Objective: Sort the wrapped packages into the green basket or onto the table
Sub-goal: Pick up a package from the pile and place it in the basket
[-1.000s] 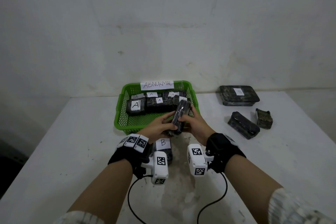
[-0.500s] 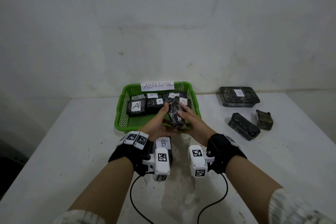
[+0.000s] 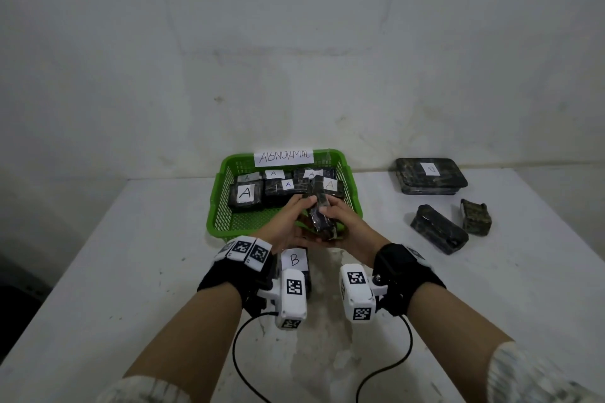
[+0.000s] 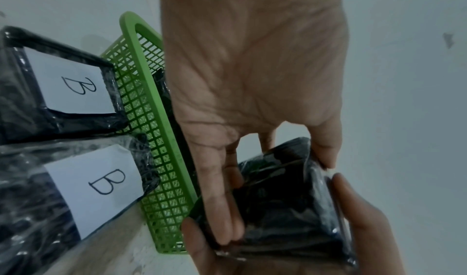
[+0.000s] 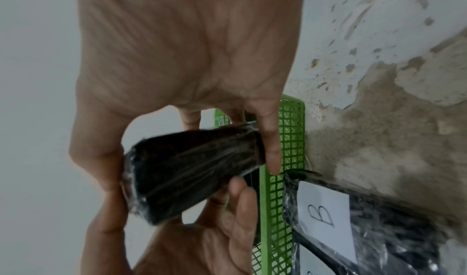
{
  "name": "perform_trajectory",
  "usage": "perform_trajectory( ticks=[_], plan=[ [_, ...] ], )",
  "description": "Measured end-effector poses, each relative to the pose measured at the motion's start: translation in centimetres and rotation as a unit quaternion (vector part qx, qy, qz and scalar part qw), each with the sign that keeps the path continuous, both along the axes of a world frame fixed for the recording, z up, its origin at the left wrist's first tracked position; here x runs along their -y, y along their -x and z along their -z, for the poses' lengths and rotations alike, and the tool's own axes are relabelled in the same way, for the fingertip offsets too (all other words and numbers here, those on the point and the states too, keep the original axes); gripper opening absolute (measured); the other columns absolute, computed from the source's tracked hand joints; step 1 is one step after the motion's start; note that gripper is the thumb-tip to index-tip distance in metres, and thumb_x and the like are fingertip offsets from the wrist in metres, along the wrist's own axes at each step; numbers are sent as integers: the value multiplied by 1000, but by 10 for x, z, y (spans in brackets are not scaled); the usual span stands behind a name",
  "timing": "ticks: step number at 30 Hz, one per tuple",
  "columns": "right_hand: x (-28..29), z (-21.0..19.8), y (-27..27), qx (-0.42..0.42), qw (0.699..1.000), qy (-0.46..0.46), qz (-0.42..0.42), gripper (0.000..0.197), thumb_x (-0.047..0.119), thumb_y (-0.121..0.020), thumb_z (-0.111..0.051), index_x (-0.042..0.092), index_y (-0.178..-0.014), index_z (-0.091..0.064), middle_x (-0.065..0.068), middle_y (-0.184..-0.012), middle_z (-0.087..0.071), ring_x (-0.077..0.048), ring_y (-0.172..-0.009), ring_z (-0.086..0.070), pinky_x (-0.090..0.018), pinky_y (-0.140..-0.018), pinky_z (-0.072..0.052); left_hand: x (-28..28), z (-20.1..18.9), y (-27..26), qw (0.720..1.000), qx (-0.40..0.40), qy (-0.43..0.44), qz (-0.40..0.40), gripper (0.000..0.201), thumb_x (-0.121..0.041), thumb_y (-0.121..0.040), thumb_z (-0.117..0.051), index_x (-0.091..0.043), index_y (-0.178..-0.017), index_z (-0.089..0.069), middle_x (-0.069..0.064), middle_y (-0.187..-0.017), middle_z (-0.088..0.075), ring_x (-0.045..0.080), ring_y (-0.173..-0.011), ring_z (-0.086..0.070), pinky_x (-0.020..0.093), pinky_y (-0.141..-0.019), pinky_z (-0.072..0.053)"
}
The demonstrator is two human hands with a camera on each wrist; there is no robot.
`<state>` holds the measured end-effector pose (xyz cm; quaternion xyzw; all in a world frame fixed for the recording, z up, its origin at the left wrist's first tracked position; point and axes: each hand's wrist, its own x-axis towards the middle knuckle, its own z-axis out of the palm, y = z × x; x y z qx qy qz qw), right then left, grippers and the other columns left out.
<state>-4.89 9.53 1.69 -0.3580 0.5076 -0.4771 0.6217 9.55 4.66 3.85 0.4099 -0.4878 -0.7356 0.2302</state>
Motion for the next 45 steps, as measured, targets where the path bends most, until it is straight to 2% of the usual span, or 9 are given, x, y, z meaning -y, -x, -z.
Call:
perform_trajectory(
  ticks=[7,12,16,22,26,29,34,37,45],
  plan=[
    [2,-2,5,-30,999,21,25,55,25,-88,-66,29,-138,-46,-3,-129,-58,-15,-110,-60,-37,-85,-56,-2,-3,2,1000,-4,8,20,39,-23,-96,-46,-23,-134,-38,15,-119,-54,33,-90,-63,34,-67,-58],
    [1,1,12,-22,987,47,152,37,24,-96,-54,17,-132,-48,0,-116,-58,-16,-106,-59,-22,-74,-47,2,2,-1,996,-38,12,-77,45,-24,-100,-38,-48,-135,-26,11,-120,-53,40,-97,-63,50,-74,-56],
    [4,5,28,67,969,51,233,34,6,-99,-46,15,-132,-48,-1,-96,-60,-12,-81,-55,-24,-68,-42,7,12,-8,988,-47,-9,-148,36,-9,-99,-31,-29,-128,-38,19,-135,-47,44,-109,-56,44,-64,-59],
    [2,-8,17,6,991,70,110,20,20,-88,-63,21,-107,-70,-2,-105,-69,-20,-99,-54,-36,-83,-37,13,26,-7,981,-21,-12,-194,36,-18,-101,-33,-8,-134,-41,17,-128,-51,24,-94,-52,23,-49,-55],
    [-4,-19,4,45,997,58,0,40,31,-82,-62,24,-121,-63,-1,-117,-66,-21,-107,-60,-43,-91,-45,20,39,-8,981,-3,-45,-187,18,-23,-101,-34,-16,-103,-50,4,-94,-55,19,-80,-55,21,-47,-54],
    [-6,-21,-4,85,993,56,-52,39,15,-95,-51,20,-133,-54,-1,-117,-66,-21,-105,-62,-49,-97,-46,22,45,-6,985,20,-61,-159,18,-30,-98,-37,-23,-97,-54,6,-103,-56,20,-86,-56,31,-63,-56],
    [-1,-18,-7,100,993,64,-23,35,12,-88,-60,17,-123,-60,-7,-108,-66,-24,-92,-64,-44,-82,-54,25,42,-4,989,35,-65,-132,36,-19,-90,-44,-1,-120,-51,22,-110,-57,34,-91,-60,45,-67,-59],
    [-1,-18,-4,99,993,65,5,26,11,-92,-56,14,-117,-63,-9,-107,-65,-23,-90,-64,-41,-76,-55,22,37,-2,987,52,-58,-142,36,-16,-99,-31,2,-126,-45,16,-92,-53,24,-68,-53,24,-43,-50],
    [-2,-12,-4,81,994,62,-34,63,-6,-75,-69,15,-132,-52,-17,-136,-49,-30,-111,-59,-41,-84,-57,21,39,2,987,69,-70,-128,27,-17,-101,-28,-8,-97,-53,13,-83,-56,21,-70,-53,22,-42,-50]
  ],
)
